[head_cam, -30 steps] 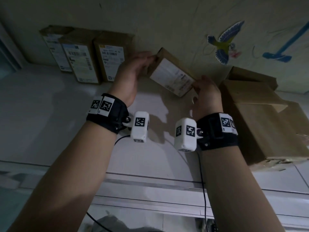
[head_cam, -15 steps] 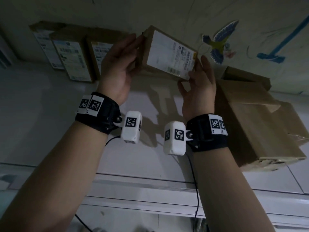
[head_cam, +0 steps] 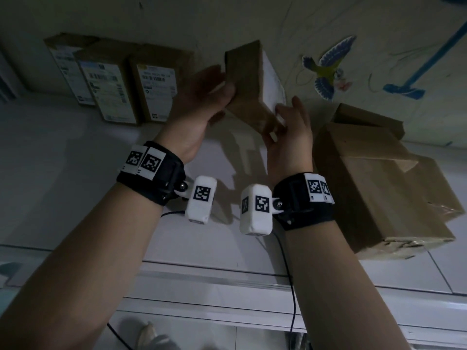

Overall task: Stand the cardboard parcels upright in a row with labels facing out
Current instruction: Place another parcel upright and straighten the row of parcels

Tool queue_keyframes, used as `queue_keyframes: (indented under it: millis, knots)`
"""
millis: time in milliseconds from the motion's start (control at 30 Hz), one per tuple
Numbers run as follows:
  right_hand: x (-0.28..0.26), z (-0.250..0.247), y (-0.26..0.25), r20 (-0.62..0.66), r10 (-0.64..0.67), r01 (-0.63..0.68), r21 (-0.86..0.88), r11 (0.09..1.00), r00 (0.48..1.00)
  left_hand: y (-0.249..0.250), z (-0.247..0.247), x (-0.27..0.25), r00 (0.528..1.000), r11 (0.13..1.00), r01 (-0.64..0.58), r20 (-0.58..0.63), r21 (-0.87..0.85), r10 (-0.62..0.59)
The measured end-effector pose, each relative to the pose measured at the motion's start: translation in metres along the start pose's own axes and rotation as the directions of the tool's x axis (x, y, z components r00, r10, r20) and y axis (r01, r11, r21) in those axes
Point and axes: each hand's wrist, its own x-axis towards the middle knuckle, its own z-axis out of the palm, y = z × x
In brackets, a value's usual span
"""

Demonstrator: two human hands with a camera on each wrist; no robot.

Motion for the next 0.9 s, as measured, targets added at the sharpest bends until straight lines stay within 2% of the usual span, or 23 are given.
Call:
queue_keyframes:
  millis: [100, 200, 267, 367, 433, 500, 567, 633, 733, 833, 900]
  knots:
    - [0.006, -0.004, 0.008, 0.008, -0.003, 0.003, 0.007, 1.000, 1.000, -0.001, 0.008, -0.006, 0.991, 0.997, 0.048, 0.122, 0.053, -0.054]
    - [0.016, -0.005, 0.013, 0.022, 0.159, -0.161, 0.144, 0.976, 0.987, -0.007, 0.009, -0.008, 0.985, 0.984, 0.013, 0.167, 0.178, -0.044]
    - [0.008, -0.002, 0.010, 0.083, 0.196, -0.202, 0.067, 0.977, 0.977, -0.013, 0.009, -0.010, 0.981, 0.964, -0.034, 0.191, 0.264, -0.018]
    - [0.000, -0.002, 0.005, 0.221, 0.357, -0.389, 0.123, 0.913, 0.908, -0.016, 0.013, -0.010, 0.983, 0.948, -0.055, 0.182, 0.313, -0.003]
    - [-0.001, -0.005, 0.006, 0.271, 0.399, -0.458, 0.207, 0.864, 0.876, -0.013, 0.016, -0.009, 0.991, 0.956, -0.045, 0.137, 0.289, 0.006]
    - [0.000, -0.005, 0.008, 0.286, 0.334, -0.398, 0.211, 0.893, 0.898, -0.013, 0.017, -0.007, 0.995, 0.966, -0.019, 0.095, 0.260, -0.007]
    - [0.002, -0.004, 0.006, 0.211, 0.195, -0.233, 0.173, 0.957, 0.958, -0.014, 0.015, -0.005, 0.999, 0.965, -0.002, 0.051, 0.262, -0.011]
    - [0.004, -0.006, 0.007, 0.173, 0.080, -0.105, 0.139, 0.985, 0.982, -0.017, 0.011, -0.003, 1.000, 0.962, 0.009, -0.007, 0.273, -0.008]
    - [0.000, -0.001, 0.007, 0.187, -0.052, 0.041, 0.062, 0.997, 0.981, -0.015, 0.008, -0.001, 0.997, 0.973, 0.044, -0.078, 0.228, -0.027]
    - [-0.004, 0.005, 0.010, 0.152, -0.087, 0.091, -0.022, 0.996, 0.985, -0.013, 0.003, 0.003, 0.996, 0.982, 0.044, -0.088, 0.186, -0.028]
    - [-0.006, 0.007, 0.010, 0.176, -0.107, 0.120, -0.064, 0.991, 0.979, -0.010, 0.001, 0.003, 0.998, 0.983, 0.023, -0.065, 0.181, -0.011]
